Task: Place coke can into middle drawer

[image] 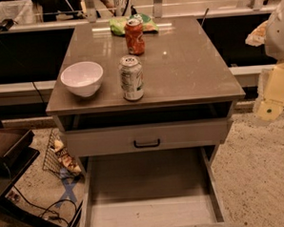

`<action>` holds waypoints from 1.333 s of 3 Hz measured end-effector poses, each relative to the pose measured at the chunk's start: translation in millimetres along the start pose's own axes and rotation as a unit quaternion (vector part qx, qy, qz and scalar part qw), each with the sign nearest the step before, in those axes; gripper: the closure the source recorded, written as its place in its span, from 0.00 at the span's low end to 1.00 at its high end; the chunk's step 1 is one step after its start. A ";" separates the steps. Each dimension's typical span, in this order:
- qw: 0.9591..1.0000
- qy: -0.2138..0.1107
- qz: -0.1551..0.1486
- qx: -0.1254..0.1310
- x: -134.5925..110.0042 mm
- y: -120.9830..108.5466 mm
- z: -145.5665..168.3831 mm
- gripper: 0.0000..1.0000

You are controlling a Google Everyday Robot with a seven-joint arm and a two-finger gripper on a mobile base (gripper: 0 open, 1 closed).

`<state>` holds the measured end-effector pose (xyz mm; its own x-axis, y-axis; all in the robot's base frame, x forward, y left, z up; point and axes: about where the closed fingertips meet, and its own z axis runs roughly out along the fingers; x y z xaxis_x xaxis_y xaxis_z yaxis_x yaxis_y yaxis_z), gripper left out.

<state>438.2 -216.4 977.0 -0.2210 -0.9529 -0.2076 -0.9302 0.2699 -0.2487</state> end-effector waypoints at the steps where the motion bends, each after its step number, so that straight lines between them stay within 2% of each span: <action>1: 1.000 0.000 0.000 0.000 0.0 0.0 0.0 0.00; 2: 0.999 -0.026 0.021 0.012 -3.3 -16.5 -5.1 0.00; 3: 0.991 -0.100 0.078 0.048 -0.6 -53.9 -11.5 0.00; 4: 0.961 -0.233 0.119 0.089 -8.3 -86.2 -2.7 0.00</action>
Offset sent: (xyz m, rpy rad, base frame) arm 0.0417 -0.0083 0.0233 0.1561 -0.0665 -0.0937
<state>519.5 -232.2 1002.7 -0.2274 -0.7074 -0.6692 -0.7954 0.5314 -0.2915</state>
